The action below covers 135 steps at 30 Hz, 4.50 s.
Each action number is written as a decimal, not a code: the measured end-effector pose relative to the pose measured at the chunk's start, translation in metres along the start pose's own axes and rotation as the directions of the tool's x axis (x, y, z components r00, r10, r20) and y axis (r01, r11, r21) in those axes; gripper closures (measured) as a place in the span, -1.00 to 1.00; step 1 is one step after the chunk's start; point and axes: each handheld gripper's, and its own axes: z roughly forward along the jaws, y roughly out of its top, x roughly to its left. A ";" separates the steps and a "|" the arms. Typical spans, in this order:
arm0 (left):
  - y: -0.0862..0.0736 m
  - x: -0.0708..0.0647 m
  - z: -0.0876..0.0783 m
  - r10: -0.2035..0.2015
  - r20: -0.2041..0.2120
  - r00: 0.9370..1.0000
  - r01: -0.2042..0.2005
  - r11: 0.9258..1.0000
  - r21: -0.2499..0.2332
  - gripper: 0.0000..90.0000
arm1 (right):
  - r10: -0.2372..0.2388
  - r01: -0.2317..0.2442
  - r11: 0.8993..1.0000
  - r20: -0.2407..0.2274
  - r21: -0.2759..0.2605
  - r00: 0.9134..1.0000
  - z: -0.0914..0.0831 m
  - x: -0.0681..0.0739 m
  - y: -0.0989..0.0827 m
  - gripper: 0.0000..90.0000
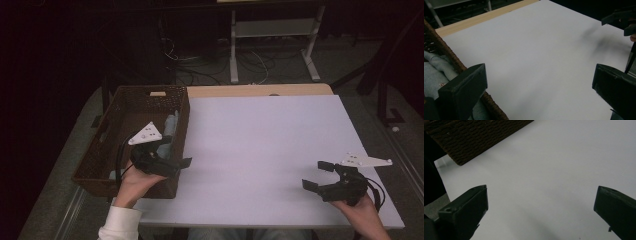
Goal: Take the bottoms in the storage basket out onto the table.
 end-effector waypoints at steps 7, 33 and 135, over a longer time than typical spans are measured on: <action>0.001 0.002 -0.006 0.001 -0.002 1.000 -0.001 1.000 0.005 -1.00 | 0.003 -0.003 1.000 0.002 0.000 1.000 0.000 0.000 0.000 -1.00; 0.012 0.027 -0.030 -0.011 -0.065 0.998 0.015 0.998 0.055 -1.00 | -0.003 0.003 1.000 -0.003 0.018 1.000 0.003 0.000 0.000 -1.00; -0.026 0.096 0.030 -0.108 -0.048 0.993 0.115 0.787 0.607 -1.00 | -0.016 0.017 0.999 -0.007 0.040 1.000 0.006 0.002 0.000 -1.00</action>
